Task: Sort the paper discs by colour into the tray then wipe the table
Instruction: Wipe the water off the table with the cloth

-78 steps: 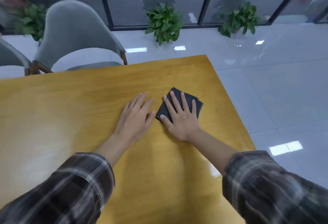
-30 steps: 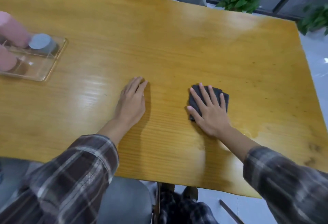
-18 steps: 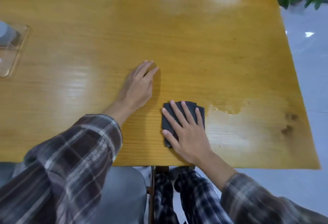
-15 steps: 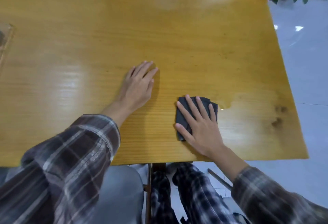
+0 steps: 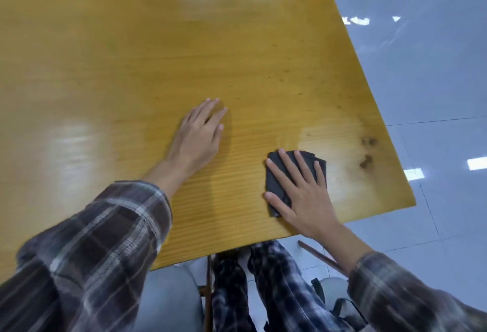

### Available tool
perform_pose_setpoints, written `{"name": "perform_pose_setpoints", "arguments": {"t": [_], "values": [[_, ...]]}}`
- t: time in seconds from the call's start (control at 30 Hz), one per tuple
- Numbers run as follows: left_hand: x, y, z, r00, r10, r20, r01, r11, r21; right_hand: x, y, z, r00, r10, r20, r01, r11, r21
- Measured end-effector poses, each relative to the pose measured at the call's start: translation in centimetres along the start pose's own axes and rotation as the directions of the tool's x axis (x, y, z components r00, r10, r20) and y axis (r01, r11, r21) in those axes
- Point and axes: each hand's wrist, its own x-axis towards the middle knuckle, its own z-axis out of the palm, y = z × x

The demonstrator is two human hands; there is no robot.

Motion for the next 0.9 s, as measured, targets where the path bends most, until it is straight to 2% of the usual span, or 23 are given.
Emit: {"name": "perform_pose_setpoints", "arguments": {"t": [0.1, 0.2, 0.27, 0.37, 0.47, 0.53, 0.63, 0.73, 0.83, 0.9], "values": [[0.3, 0.4, 0.5, 1.0, -0.006, -0.02, 0.007, 1.0, 0.016, 4.7, 2.5, -0.8, 0.992, 0.122, -0.022, -0.121, 0.992, 0.038], [0.5, 0.4, 0.6, 0.999, -0.018, -0.036, 0.019, 1.0, 0.023, 8.9, 0.3, -0.8, 0.967, 0.244, -0.068, -0.238, 0.968, 0.078], [0.6, 0.5, 0.5, 0.998, -0.035, -0.05, 0.036, 0.999, 0.016, 8.1, -3.2, 0.1, 0.976, 0.194, -0.096, -0.189, 0.98, 0.064], [0.9, 0.7, 0.5, 0.995, -0.068, -0.072, 0.069, 0.998, 0.011, 3.3, -7.5, 1.1, 0.998, 0.021, -0.066, -0.018, 0.999, 0.05], [1.7, 1.5, 0.7, 0.99, -0.114, -0.086, 0.115, 0.993, 0.013, -0.8, -6.3, 1.2, 0.998, -0.068, -0.015, 0.069, 0.996, 0.049], [2.3, 2.1, 1.0, 0.991, -0.11, -0.079, 0.11, 0.994, 0.004, -3.0, -3.6, 0.9, 0.998, -0.068, 0.003, 0.067, 0.996, 0.058], [3.1, 3.2, 1.6, 0.995, -0.066, -0.073, 0.065, 0.998, -0.017, -3.8, 1.6, 0.2, 1.0, -0.002, 0.028, 0.001, 0.999, 0.05], [3.9, 4.4, 2.2, 0.998, -0.017, -0.056, 0.016, 1.0, -0.027, 0.2, 4.8, -0.5, 0.992, 0.123, -0.011, -0.123, 0.992, 0.042], [5.1, 5.5, 3.0, 0.999, 0.038, -0.033, -0.039, 0.998, -0.04, 5.3, 3.8, -0.6, 0.973, 0.222, -0.061, -0.22, 0.975, 0.039], [6.0, 6.1, 3.5, 0.998, 0.062, -0.023, -0.063, 0.997, -0.04, 6.3, 2.1, -0.4, 0.972, 0.22, -0.087, -0.218, 0.975, 0.034]]}}
